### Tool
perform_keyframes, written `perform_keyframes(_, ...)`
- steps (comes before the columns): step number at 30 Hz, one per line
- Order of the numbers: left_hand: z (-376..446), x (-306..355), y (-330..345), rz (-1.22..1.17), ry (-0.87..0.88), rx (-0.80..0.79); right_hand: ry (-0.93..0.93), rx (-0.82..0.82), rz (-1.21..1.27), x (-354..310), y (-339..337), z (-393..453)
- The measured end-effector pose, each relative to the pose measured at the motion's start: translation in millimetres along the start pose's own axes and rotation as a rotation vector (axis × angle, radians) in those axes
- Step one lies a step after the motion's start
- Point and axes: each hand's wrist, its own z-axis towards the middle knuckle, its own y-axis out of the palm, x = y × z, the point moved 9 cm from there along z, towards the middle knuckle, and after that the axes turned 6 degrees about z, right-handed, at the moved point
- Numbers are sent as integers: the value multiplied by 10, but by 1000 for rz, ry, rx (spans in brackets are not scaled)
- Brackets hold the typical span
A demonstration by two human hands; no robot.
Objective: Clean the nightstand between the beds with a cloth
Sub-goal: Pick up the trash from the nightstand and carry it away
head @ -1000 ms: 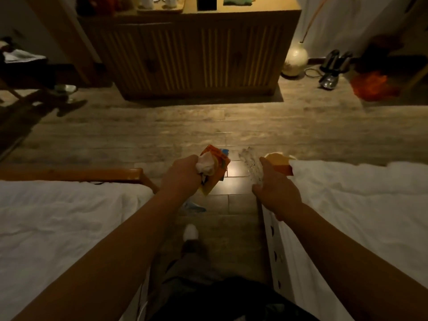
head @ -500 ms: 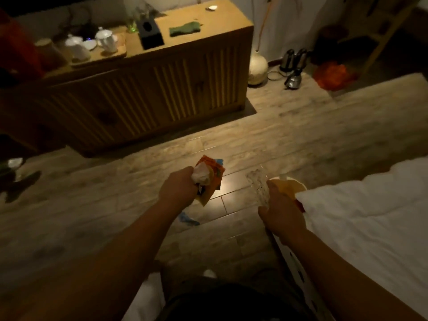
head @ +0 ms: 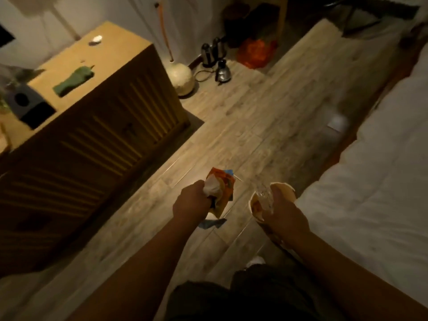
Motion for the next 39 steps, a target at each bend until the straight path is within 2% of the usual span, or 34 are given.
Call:
perform_keyframes(4,543,271,276,-6,39,-148,97,33,1,85,78,199)
perform_keyframes(11,1301,899,1052,17,227,-345,436,163,196,430,258,448)
perform_keyframes(14,1661,1062,1634,55,308,-453,565,246,324,698,585,649)
perform_keyframes(16,1863,1110,2079,111,378,-509,652,235,386,863,895,846)
perform_keyframes(18,2046,1110,2536,116,397,-549,689,252,401,1046,1163,1078)
perform_keyframes(22,2324,1093,3485,101,430,-614,819,395,313,1586,1566,1437)
perform_keyframes(24,2428,1097,3823,111,470,-630,902,406,474,1848,1805,1642)
perform_keyframes(26,2565,1062,4251,127,498,-635,937,483,686,2194,2092,1895)
perform_keyframes(32,2713,1012,5162,72,541,-693,993,601,764,2984,2614,2144)
perform_keyframes(37,2535,1082,5389,20,617,-793,958,691,813,3256,2687,2138)
perform_keyframes(39,2462,1110,5412,-1,650,-845,967,653,843,3305,2732,2152)
